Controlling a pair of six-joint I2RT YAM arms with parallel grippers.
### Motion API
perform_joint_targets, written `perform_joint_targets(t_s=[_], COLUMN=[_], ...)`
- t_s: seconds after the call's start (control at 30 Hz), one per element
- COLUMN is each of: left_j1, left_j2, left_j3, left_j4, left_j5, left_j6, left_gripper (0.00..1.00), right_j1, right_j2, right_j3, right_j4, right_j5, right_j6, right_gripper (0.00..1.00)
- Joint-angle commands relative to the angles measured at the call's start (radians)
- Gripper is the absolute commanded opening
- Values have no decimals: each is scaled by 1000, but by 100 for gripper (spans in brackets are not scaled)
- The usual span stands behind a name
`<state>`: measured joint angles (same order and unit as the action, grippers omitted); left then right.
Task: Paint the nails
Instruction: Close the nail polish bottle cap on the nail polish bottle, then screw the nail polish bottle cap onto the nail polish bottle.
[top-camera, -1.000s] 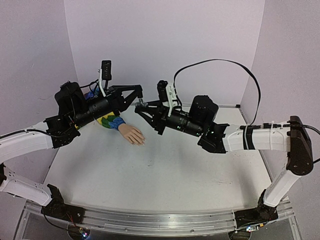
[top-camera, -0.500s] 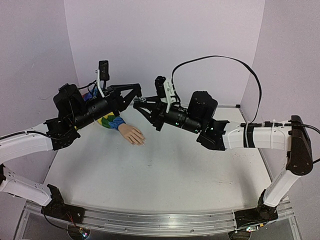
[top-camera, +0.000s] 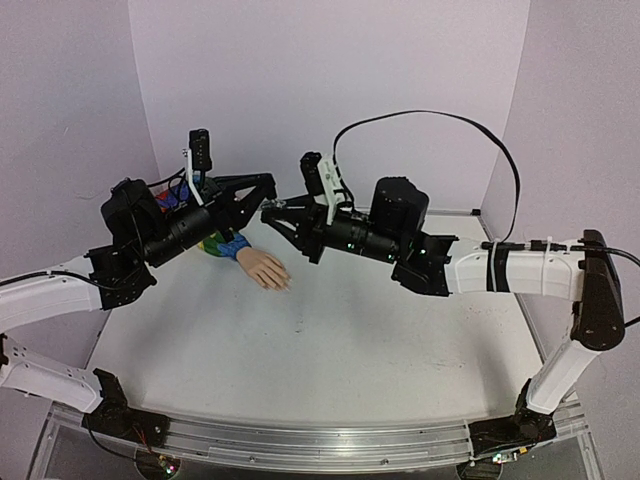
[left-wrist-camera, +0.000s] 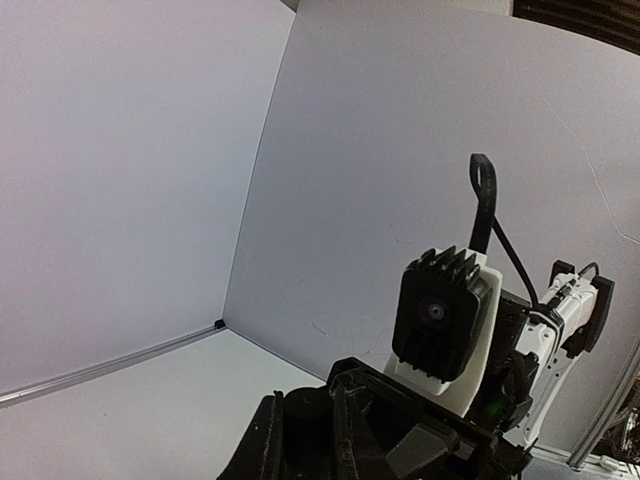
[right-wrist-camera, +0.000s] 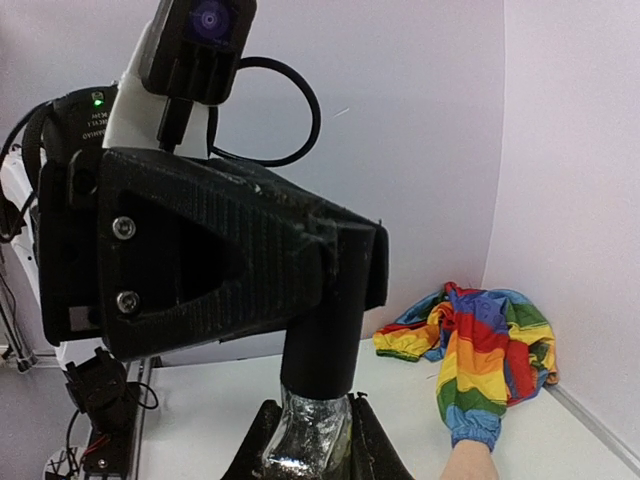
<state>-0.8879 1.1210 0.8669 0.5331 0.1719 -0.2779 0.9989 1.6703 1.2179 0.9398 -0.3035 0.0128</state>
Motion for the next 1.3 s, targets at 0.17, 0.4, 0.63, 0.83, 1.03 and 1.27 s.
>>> perform_joint_targets(t_s=[0.17, 0.4, 0.63, 0.83, 1.03, 1.27], left_j1=[-34, -34, -30, -28, -26, -27], left_j2=[16, -5, -64, -186, -99, 145], left_j3=[-7, -14, 42, 77, 344, 785], left_j4=[-63, -79, -262, -441, -894, -1316], left_j5=[54, 17, -28, -66, -159, -111], left_j6=[43, 18, -10, -69, -250, -319], left_gripper=[0, 13, 55, 90, 95, 80], right_j1=[-21, -34, -37, -44, -44, -43], right_j2=[-13, -49, -93, -136, -160, -154], right_j3=[81, 0, -48, -90, -110, -106], right_j4=[358, 346, 174, 34, -66, -83], right_j5=[-41, -88, -134, -102, -44, 13], right_j6=[254, 152, -76, -209, -300, -298], right_gripper=[0, 0, 0, 0, 0, 0])
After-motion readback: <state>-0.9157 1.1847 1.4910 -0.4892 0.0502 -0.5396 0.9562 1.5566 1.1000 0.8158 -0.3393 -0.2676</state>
